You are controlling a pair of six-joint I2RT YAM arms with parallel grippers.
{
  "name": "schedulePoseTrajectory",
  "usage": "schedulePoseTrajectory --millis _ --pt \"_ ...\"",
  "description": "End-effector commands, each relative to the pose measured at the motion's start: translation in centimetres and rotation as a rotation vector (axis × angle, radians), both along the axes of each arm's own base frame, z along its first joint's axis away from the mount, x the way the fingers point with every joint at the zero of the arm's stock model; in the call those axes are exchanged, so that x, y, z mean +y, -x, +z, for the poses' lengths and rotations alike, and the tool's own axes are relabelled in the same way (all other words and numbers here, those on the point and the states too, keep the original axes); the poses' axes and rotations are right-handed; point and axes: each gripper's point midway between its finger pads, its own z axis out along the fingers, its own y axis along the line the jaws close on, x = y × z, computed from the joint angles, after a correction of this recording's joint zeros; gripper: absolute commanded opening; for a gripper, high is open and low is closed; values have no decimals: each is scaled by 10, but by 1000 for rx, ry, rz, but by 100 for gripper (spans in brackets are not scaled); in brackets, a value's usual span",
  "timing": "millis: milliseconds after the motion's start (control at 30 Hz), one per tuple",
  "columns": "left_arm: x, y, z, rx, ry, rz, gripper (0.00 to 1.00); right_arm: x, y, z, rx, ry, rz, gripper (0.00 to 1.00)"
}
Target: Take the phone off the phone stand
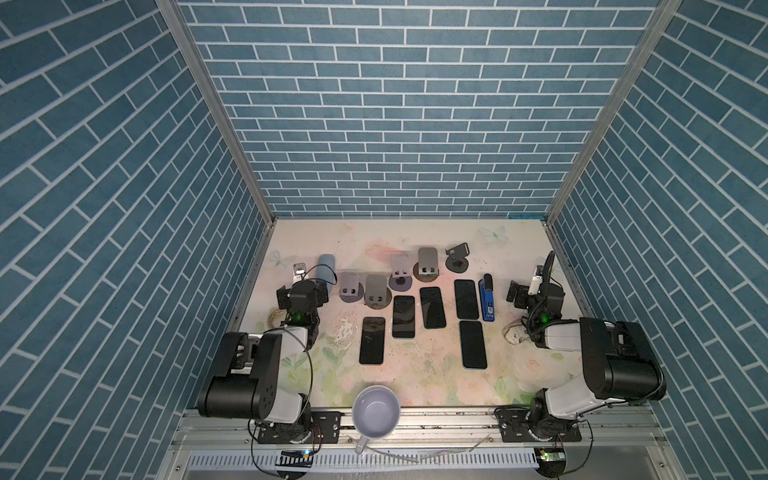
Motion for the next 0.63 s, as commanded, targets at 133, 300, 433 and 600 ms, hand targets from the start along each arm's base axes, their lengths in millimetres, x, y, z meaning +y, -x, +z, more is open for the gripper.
schedulePoseTrajectory --millis 133,300,433,600 --pt "-14 -15 16 -120 3 -99 100 2 -5 9 -37 30 25 99" --pt "-14 -15 16 -113 5 -99 100 2 -5 8 -35 30 24 99" --pt "-14 -15 16 -113 5 -99 100 12 -7 9 -29 30 90 99" --pt "-14 -15 15 -112 4 -99 100 4 -6 9 -35 29 38 99"
